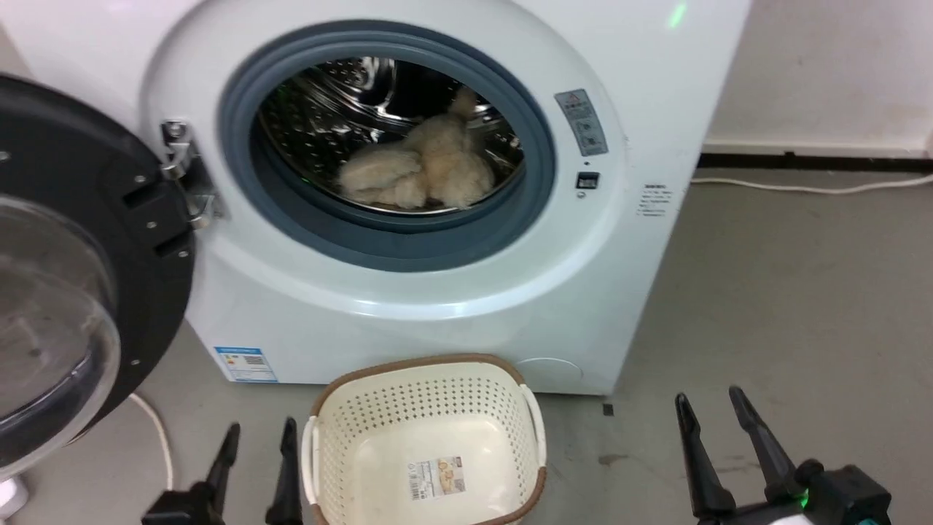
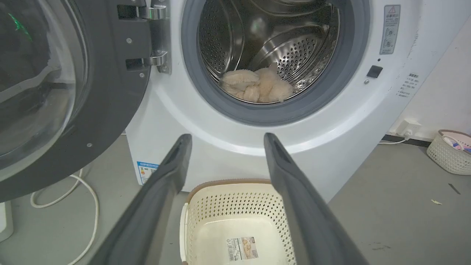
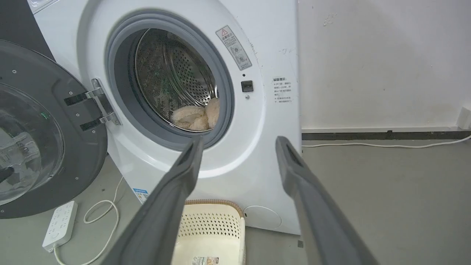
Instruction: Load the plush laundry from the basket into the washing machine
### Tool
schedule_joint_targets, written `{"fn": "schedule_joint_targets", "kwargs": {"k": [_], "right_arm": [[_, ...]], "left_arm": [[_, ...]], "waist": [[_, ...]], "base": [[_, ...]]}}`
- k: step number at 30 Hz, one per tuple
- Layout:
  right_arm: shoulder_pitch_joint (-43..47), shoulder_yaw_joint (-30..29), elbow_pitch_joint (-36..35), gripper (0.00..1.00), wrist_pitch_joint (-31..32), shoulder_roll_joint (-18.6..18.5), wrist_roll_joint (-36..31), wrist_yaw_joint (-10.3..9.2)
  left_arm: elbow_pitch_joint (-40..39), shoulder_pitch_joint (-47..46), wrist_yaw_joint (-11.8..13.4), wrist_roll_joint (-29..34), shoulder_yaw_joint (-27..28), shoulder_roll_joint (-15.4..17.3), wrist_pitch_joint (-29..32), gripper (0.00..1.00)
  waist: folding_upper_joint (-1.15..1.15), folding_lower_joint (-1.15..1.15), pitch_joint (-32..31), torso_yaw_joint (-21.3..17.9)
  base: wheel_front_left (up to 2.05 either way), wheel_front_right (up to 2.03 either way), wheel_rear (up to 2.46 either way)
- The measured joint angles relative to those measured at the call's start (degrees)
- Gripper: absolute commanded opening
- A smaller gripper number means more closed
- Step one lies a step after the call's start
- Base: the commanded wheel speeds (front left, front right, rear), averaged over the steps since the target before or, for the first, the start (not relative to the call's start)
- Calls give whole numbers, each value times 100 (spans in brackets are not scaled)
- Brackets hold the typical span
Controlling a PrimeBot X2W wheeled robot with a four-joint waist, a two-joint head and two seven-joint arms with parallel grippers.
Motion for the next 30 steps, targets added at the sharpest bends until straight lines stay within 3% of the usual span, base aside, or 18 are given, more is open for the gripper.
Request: {"fn": "schedule_joint_targets", "kwargs": {"k": [15,16,30], "right_arm": [[169,-75,-13,100,0,-1,47,0],[168,-74,-13,0,1,-1,45,0],[164,-105,-12,0,127,-1,-23,0]], "left_arm": [[-85,192,-76,348,47,-187,0,100],[-83,197,-82,348,45,-193,2,0],[-111,176,-71,409,46,-194,120,0]], "waist": [[0,1,-76,334],[0,1,-77,335],[0,1,-79,318]], "base": [[0,0,0],[0,0,0],[0,0,0]]}}
